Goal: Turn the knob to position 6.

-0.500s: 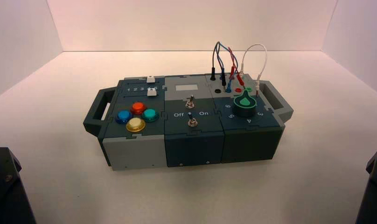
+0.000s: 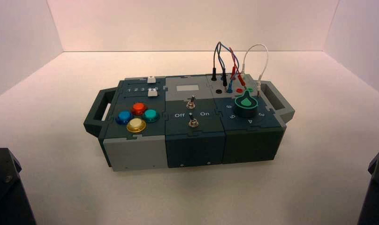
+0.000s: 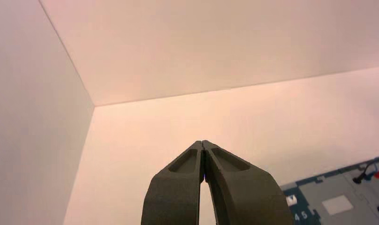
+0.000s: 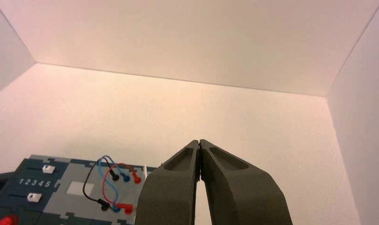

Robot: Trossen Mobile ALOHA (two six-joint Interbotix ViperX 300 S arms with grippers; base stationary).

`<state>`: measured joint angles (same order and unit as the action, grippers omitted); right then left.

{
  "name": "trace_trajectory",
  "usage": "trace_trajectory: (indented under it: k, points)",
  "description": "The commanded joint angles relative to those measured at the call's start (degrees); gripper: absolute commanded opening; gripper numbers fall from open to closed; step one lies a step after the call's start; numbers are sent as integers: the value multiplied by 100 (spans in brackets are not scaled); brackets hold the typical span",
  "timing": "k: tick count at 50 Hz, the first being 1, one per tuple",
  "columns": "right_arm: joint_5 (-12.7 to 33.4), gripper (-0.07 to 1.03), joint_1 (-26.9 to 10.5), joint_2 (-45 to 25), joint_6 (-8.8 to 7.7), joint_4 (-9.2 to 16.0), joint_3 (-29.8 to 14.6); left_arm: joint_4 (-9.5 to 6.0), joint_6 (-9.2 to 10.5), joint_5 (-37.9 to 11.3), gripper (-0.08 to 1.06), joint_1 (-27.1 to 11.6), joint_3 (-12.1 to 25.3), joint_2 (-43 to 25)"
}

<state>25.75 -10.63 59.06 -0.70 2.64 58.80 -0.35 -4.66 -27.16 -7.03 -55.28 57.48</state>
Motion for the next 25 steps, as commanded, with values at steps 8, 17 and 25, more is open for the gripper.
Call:
trace_trajectory:
  k: [8,17,25]
  points:
    - [536,-2,-62,-712,0,141,-237,-9,-35,-308,-3,-387,167,-650]
    - [1011,-2,-149,-1274,-9,141,-352,0,-97,-721,-3,-1011,360,-1424]
    - [1230,-2,-299,-1512,-18,132,-378,9,-167,-896,-3,-1626,457,-1802]
